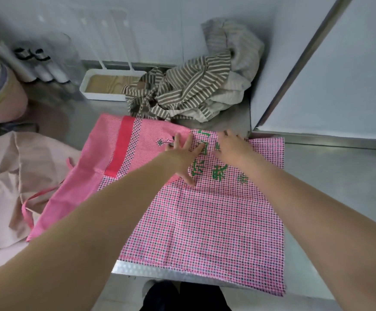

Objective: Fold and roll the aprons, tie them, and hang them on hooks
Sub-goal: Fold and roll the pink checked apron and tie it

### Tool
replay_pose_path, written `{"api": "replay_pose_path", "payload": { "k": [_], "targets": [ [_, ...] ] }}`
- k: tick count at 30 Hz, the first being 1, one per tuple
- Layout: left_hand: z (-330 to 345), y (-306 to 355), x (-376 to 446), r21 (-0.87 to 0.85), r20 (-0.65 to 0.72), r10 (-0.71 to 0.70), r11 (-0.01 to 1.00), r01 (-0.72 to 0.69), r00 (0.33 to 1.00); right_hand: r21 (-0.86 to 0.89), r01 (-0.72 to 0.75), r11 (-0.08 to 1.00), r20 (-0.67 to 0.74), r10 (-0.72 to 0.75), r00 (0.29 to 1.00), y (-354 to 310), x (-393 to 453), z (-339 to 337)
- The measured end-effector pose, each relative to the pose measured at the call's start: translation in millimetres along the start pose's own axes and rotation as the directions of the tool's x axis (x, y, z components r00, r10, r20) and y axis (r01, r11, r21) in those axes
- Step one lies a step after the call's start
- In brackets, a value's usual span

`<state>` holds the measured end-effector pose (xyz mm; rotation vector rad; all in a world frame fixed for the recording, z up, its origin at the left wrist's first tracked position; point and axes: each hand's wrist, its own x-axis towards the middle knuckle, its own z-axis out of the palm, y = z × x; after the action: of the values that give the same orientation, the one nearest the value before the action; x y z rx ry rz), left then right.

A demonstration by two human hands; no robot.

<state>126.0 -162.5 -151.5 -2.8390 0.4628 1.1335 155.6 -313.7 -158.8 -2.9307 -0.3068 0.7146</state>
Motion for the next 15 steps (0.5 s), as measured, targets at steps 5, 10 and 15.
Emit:
{"api": "replay_pose_path", "payload": {
  "k": [5,10,15],
  "targets": [
    [2.3,-3.6,3.6,-0.017,-0.021,0.004,1.0,-0.004,1.0,-0.085,0.093,0.992,-0.155,-0.106,0.982,-20.7,23.4,-2.3],
    [-16.2,-16.4,-3.8,-0.037,-0.316,-0.014,0.999,0.002,0.949,0.007,0.031,0.999,-0.034,-0.03,0.999,-31.7,36.0,-7.2],
    [-37.5,-34.1,-0.9,0.106,-0.406,-0.039,0.99,0.09,0.913,0.09,0.166,0.982,0.029,-0.169,0.985,-28.5,27.8,-23.1]
  ]
}}
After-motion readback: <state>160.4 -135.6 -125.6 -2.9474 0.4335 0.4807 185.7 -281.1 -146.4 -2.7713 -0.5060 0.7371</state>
